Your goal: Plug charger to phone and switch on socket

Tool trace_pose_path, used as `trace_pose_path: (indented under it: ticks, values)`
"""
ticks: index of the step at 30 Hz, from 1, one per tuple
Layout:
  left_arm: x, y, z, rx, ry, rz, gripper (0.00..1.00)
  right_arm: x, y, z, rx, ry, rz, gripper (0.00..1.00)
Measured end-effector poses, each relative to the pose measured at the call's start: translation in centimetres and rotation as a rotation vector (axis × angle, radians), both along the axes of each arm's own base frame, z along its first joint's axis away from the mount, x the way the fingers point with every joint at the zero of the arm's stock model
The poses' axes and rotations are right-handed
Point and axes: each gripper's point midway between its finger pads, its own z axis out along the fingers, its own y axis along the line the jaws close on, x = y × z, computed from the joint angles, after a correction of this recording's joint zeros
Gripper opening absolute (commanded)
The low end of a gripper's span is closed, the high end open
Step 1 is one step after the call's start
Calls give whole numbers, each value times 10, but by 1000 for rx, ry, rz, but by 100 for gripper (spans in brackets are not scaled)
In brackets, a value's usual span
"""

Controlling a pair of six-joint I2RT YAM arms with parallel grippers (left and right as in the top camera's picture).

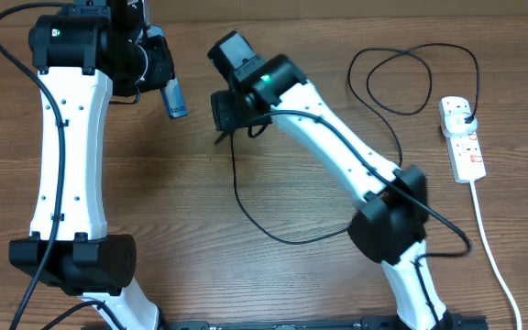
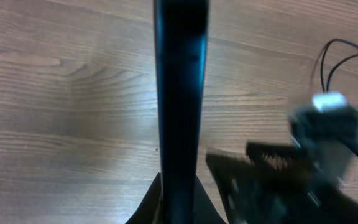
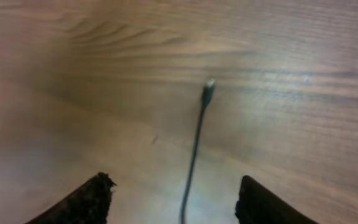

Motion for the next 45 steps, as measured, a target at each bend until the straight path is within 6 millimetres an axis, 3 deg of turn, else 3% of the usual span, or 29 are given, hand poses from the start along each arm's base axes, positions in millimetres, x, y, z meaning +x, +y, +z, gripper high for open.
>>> trace_pose_path:
  ticks: [4, 10, 18, 25, 36, 39, 43, 45]
  values:
    - [-2, 1, -1, 3, 11, 2, 4, 16, 0, -36, -56, -9, -38, 59]
    - [-2, 1, -1, 5, 11, 4, 4, 23, 0, -77, -101, 13, -55, 54]
    - [-2, 1, -1, 5, 11, 4, 4, 26, 1, -114, -135, 40, -56, 44]
    - [-2, 1, -1, 6, 11, 3, 4, 20, 5, -130, -154, 58, -46, 44]
    - [-2, 1, -1, 6, 11, 3, 4, 1, 24, -135, -169, 59, -4, 35]
    - [-2, 1, -1, 6, 11, 3, 4, 0, 21, -136, -178, 70, -10, 25]
    - [-2, 1, -1, 6, 11, 3, 4, -5, 12, -137, -204, 102, -23, 4]
    - [-2, 1, -1, 6, 11, 3, 4, -7, 8, -137, -213, 118, -27, 4]
